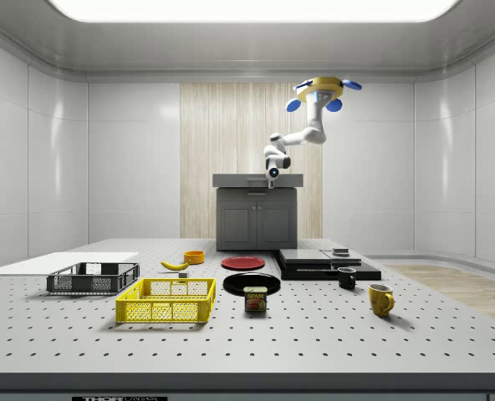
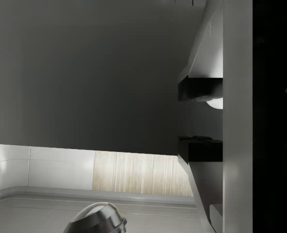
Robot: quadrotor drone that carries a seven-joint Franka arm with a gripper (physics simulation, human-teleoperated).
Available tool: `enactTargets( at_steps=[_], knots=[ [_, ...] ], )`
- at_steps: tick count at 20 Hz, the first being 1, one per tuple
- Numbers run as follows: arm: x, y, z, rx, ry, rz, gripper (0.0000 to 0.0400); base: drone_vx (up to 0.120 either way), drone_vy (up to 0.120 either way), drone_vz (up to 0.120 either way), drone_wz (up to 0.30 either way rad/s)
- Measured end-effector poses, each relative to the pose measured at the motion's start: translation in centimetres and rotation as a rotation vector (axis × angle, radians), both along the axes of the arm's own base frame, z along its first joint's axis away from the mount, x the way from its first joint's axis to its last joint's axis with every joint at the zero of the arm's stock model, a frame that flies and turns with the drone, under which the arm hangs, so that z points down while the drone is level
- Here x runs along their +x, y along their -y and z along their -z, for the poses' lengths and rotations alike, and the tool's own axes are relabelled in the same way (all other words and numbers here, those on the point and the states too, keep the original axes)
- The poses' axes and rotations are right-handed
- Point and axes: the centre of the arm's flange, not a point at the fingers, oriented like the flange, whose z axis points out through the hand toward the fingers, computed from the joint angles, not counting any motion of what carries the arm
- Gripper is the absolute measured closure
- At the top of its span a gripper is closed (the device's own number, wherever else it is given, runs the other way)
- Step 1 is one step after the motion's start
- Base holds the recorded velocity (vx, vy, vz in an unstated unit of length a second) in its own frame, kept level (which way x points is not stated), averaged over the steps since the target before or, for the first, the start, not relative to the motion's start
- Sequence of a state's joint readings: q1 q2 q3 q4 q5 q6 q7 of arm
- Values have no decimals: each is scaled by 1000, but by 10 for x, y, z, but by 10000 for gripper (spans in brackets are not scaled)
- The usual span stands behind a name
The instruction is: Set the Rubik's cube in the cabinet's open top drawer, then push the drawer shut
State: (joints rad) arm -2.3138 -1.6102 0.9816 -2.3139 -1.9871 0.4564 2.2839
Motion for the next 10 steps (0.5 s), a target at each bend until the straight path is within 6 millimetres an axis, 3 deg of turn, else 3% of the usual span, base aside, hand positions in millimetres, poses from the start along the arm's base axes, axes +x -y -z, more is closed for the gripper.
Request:
enactTargets(
  at_steps=[10],
  knots=[
    [-20, -48, -2, -4, -43, -4, 295, 0, 0, 0, 0]
  ],
)
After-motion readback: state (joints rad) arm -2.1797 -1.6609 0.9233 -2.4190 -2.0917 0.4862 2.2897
